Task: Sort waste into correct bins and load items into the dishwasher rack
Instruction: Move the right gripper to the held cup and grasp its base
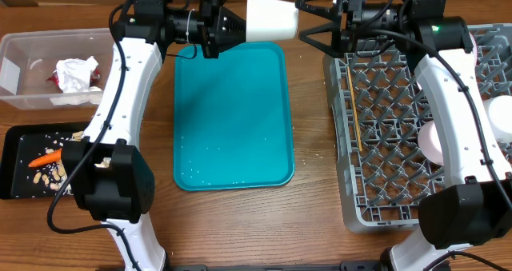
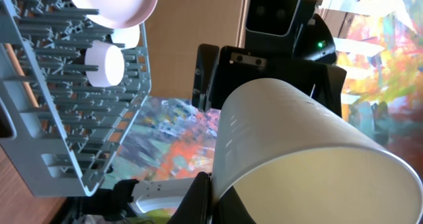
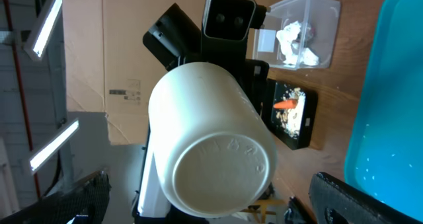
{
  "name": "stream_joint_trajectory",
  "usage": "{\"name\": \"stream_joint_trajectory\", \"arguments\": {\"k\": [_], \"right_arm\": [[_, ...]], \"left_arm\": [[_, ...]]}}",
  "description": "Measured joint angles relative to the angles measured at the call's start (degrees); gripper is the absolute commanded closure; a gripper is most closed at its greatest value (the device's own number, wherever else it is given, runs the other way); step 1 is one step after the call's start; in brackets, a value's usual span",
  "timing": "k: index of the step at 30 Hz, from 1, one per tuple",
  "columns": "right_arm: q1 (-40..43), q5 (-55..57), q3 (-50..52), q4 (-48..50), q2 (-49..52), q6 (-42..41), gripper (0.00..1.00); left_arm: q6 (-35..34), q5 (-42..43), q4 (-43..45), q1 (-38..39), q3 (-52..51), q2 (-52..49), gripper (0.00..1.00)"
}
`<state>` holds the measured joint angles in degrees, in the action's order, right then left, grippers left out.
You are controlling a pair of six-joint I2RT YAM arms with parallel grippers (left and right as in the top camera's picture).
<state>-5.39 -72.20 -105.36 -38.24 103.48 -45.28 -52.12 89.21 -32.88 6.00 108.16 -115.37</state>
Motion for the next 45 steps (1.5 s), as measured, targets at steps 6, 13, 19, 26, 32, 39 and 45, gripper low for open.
{"name": "stream_joint_trajectory", "arguments": {"k": [6, 13, 19, 26, 32, 39, 45], "right_arm": [[0.0, -1.0, 0.0, 2.0, 0.0, -4.0, 0.00], [-0.2, -2.2, 0.0, 3.4, 0.0, -9.1, 0.00], [-0.3, -2.7, 0.0, 4.9, 0.0, -12.7, 0.00], [-0.4, -3.3, 0.0, 7.6, 0.0, -15.6, 0.00], [-0.5, -3.9, 0.0, 9.2, 0.0, -18.0, 0.00], [-0.7, -4.1, 0.0, 9.7, 0.1, -19.3, 0.11], [-0.8, -3.6, 0.0, 9.5, 0.1, -19.6, 0.13]], "left_arm": [[-2.0, 0.0, 0.8, 0.0, 0.0, 0.0, 0.96], [-6.5, 0.0, 8.6, 0.6, 0.0, 0.0, 0.96], [-12.1, 0.0, 15.5, 2.9, 0.0, 0.0, 0.96], [-14.1, 0.2, 16.4, 3.8, 0.0, 0.0, 0.96], [-14.4, 0.1, 16.5, 3.8, 0.0, 0.0, 0.96], [-14.9, 0.0, 16.7, 3.7, 0.0, 0.0, 0.96], [-15.1, 0.0, 16.8, 3.5, 0.0, 0.0, 0.96]]}}
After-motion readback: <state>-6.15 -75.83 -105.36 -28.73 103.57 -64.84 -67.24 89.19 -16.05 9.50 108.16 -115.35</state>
